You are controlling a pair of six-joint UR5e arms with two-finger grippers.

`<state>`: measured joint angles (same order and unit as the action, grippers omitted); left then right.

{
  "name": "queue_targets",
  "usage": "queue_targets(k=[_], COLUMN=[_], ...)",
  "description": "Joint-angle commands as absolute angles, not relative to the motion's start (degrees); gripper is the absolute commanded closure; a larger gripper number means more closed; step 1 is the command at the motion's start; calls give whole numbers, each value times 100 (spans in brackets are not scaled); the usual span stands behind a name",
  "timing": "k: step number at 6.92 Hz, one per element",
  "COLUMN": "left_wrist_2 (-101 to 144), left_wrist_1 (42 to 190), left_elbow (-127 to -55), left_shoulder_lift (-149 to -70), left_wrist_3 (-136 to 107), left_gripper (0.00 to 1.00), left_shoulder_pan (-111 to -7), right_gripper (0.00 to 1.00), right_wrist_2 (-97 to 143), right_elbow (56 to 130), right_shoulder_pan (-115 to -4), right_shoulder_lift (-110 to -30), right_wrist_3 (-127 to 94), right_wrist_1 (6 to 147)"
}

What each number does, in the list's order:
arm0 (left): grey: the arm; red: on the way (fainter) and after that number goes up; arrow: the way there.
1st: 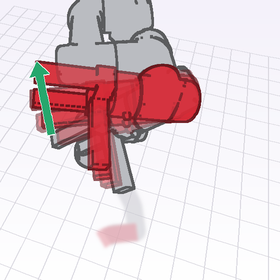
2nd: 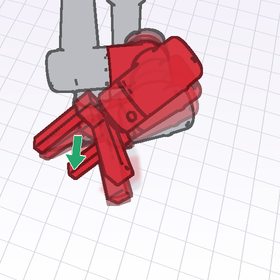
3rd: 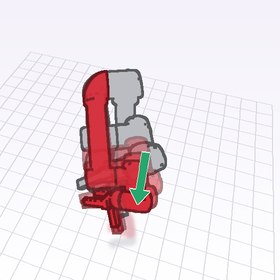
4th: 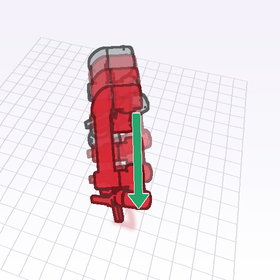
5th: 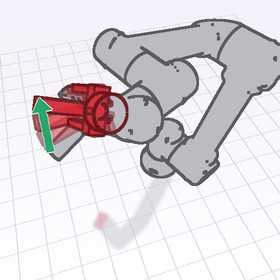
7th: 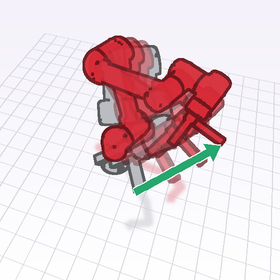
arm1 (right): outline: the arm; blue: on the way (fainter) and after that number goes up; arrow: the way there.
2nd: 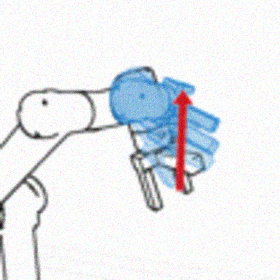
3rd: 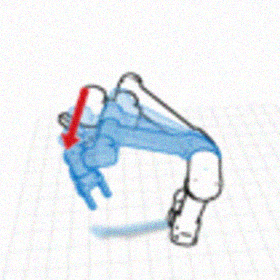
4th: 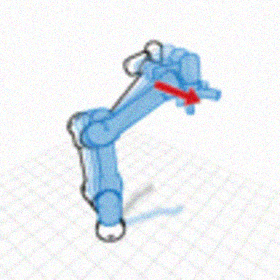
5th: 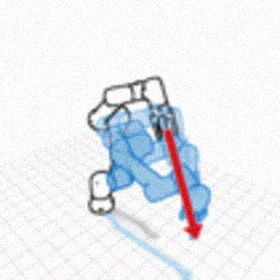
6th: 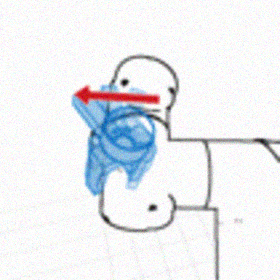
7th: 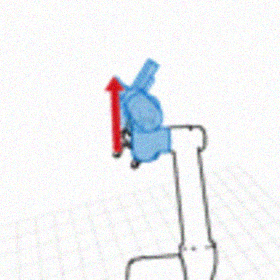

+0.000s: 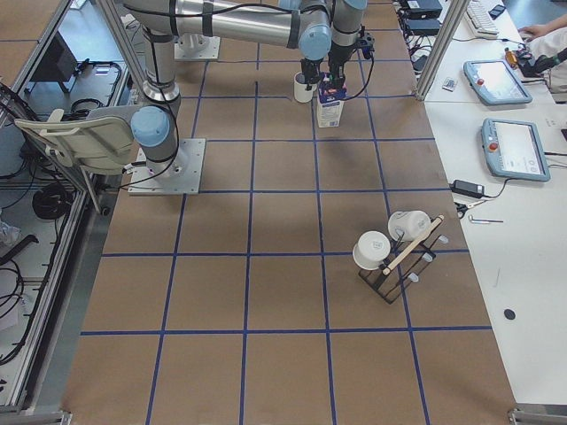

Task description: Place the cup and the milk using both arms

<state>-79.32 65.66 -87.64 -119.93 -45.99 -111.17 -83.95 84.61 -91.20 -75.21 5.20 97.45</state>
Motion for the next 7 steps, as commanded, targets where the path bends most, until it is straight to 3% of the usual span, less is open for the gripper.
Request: queue_targets(k=[1, 4, 7], left_wrist_2=[-7928, -8006, -8481], left_wrist_1=[6600, 8053, 9902], left_elbow=[-8701, -8727, -8824], left_shoulder_lift=[-11744, -10648, -9277], left_wrist_3=[-4019, -2652, -603], left_gripper=[0, 0, 2], left_shoulder_pan=[-10778, -10653, -9987], right_gripper=[93, 92, 92], right_wrist_2=[-8333, -8350, -8297], right_elbow=[8718, 9104, 9220], right_shoulder_pan=[-9351, -10070, -10107], right_shoulder_lift=[-7646, -7647, -7489], right_wrist_3=[187, -524, -623], right_wrist_1=[9817, 10515, 10836])
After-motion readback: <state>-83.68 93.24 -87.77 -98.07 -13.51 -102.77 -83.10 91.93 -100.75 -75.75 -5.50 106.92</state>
